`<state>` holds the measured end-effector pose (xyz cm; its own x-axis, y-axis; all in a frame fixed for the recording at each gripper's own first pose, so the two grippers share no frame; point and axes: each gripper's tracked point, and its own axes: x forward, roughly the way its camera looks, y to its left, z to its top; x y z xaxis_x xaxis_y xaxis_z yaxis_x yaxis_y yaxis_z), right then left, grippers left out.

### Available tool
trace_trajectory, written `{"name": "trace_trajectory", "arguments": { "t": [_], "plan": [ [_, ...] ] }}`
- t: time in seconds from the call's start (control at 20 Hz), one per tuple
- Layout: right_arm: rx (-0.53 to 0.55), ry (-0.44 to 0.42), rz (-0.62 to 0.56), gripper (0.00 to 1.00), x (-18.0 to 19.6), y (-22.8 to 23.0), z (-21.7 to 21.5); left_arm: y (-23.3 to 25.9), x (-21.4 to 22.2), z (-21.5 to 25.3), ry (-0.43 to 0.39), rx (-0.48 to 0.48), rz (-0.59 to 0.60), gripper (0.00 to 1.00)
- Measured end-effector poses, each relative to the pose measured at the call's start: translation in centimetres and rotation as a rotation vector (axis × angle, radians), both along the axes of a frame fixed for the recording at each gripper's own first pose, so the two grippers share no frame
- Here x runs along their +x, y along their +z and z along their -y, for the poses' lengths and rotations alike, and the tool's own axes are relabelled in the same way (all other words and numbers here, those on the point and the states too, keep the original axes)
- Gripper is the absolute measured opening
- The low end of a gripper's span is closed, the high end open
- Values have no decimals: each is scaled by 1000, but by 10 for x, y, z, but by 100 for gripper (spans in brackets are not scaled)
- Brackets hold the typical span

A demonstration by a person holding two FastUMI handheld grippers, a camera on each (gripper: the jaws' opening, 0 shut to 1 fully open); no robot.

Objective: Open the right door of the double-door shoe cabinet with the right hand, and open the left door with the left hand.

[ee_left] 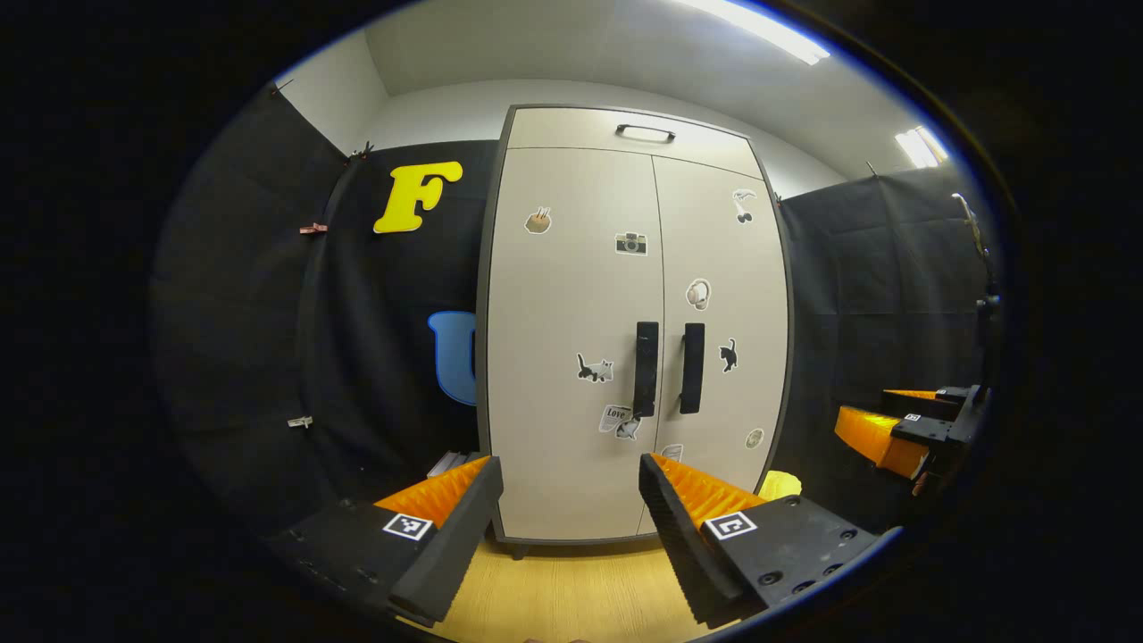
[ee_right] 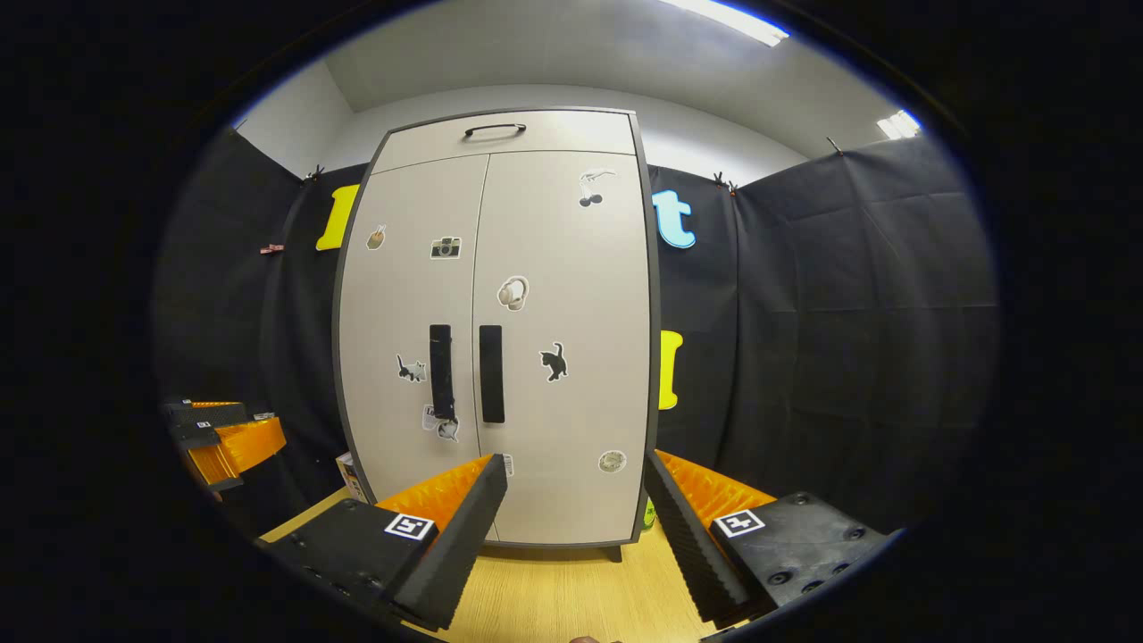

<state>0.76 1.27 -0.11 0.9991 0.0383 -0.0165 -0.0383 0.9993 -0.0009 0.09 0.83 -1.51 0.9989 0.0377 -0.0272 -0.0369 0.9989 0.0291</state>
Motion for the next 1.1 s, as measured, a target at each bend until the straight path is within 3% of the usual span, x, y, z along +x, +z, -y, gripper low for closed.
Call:
{"name": "trace_trajectory", "arguments": {
  "t": [0.65,1.1],
  "plan": [
    [13,35,-35,98,8,-4,-16,-10,-5,-4,19,6,-15,95],
    [13,68,-12,98,41,17,-36,-20,-12,-15,43,3,-33,95]
  ]
}}
